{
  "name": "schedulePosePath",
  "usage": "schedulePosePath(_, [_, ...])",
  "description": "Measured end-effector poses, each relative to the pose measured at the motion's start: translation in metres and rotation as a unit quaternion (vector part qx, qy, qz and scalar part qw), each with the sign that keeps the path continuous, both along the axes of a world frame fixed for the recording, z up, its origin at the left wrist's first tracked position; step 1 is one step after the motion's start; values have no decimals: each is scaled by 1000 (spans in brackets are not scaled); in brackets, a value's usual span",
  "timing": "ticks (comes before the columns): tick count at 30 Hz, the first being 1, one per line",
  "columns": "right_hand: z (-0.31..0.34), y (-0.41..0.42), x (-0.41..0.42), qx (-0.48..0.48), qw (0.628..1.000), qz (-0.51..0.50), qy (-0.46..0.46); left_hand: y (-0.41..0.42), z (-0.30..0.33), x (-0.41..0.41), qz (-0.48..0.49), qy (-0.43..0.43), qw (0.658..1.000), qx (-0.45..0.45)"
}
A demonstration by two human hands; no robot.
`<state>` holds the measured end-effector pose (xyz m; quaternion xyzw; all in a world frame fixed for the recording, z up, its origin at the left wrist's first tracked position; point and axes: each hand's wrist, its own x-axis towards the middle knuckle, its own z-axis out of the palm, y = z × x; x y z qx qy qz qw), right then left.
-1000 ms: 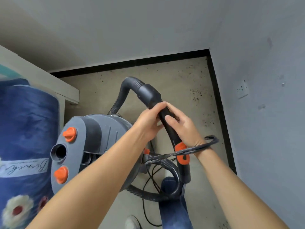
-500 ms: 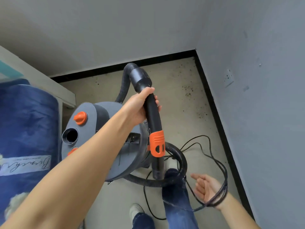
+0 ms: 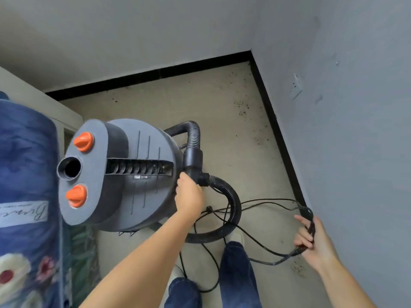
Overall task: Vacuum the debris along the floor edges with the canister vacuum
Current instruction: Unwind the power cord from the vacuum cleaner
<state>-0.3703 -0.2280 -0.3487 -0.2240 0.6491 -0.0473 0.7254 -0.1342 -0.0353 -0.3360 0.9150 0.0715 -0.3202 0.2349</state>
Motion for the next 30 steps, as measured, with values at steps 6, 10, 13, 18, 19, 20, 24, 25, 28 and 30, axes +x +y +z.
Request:
schedulePosePath(6, [-21, -7, 22, 14, 998, 64, -23, 1, -21, -15, -100, -63, 986, 114])
schedulePosePath(10, [-26, -4, 37, 27, 995, 90, -25, 11, -21, -15, -227, -137, 938, 225])
schedulePosePath(13, [-24, 2, 51, 35, 992, 119, -30, 11, -15, -14, -261, -134, 920, 258])
schedulePosePath(18, [-16, 11, 67, 41, 989, 139, -43, 22, -1, -48, -212, -124, 954, 174])
schedulePosePath(19, [-14, 13, 69, 44, 988, 144, -46, 29, 1, -60, -204, -117, 960, 153])
schedulePosePath(20, [-12, 16, 71, 46, 986, 154, -51, 38, 2, -70, -201, -101, 964, 143])
schedulePosePath(24, [6, 39, 99, 36, 969, 224, -98, 67, -17, -81, -243, -58, 949, 190])
schedulePosePath(25, [10, 48, 113, 29, 962, 245, -117, 67, -21, -79, -244, -54, 949, 193])
schedulePosePath(28, [18, 78, 159, -31, 918, 356, -169, 63, -32, -80, -233, -34, 956, 175])
schedulePosePath(30, [17, 99, 191, -94, 871, 446, -180, 63, -37, -82, -233, -27, 957, 168])
